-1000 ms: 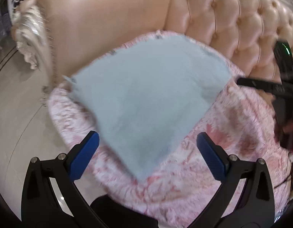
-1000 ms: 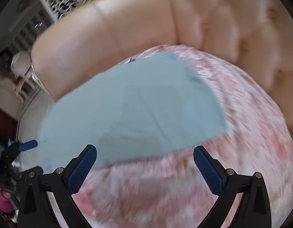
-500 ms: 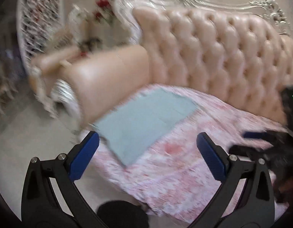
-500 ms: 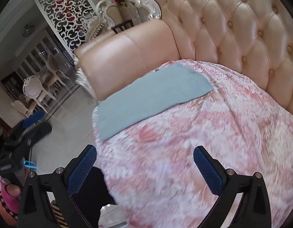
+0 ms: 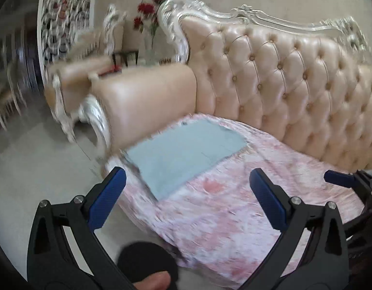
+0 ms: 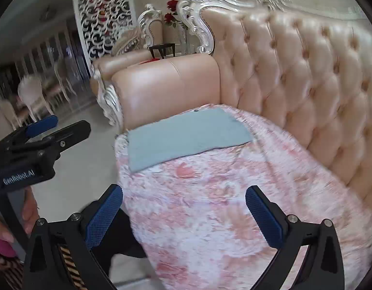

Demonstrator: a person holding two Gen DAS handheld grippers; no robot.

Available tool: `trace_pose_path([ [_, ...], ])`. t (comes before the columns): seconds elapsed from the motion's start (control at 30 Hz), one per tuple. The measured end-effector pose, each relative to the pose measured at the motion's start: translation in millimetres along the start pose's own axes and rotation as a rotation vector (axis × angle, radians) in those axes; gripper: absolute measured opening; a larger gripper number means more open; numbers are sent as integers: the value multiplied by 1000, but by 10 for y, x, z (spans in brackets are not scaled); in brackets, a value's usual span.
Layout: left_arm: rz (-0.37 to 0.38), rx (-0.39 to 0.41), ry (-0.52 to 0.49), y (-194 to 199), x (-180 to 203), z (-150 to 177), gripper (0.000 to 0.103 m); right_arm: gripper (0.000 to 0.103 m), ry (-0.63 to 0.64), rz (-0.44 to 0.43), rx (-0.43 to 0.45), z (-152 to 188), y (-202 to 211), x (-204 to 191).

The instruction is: Fold clothes

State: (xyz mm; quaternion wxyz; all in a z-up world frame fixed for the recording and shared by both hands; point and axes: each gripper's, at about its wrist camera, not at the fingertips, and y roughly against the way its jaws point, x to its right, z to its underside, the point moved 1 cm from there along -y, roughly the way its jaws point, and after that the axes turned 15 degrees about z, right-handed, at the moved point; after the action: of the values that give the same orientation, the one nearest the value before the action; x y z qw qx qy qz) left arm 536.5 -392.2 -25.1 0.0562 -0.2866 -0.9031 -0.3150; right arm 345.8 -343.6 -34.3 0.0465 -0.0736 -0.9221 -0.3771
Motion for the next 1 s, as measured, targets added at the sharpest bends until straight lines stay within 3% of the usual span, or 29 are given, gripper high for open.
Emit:
trace_pose_path([
  [0.2, -136, -15, 56, -17, -51, 132, 102, 103, 141, 30, 2, -7, 110, -153],
  [0.43, -301, -67, 61, -33, 116, 282, 102, 103, 102, 59, -33, -56, 81, -192],
  [0.67, -383, -73, 83, -8, 301, 381, 102, 103, 24, 163, -50, -58, -11, -38],
  [0.8, -422, -77, 23, -49, 424, 398, 102, 103, 26, 230, -52, 3, -43, 40],
  [1.0, -376, -89, 24, -93, 473, 381, 102, 103, 40, 258, -45, 66, -18, 116],
])
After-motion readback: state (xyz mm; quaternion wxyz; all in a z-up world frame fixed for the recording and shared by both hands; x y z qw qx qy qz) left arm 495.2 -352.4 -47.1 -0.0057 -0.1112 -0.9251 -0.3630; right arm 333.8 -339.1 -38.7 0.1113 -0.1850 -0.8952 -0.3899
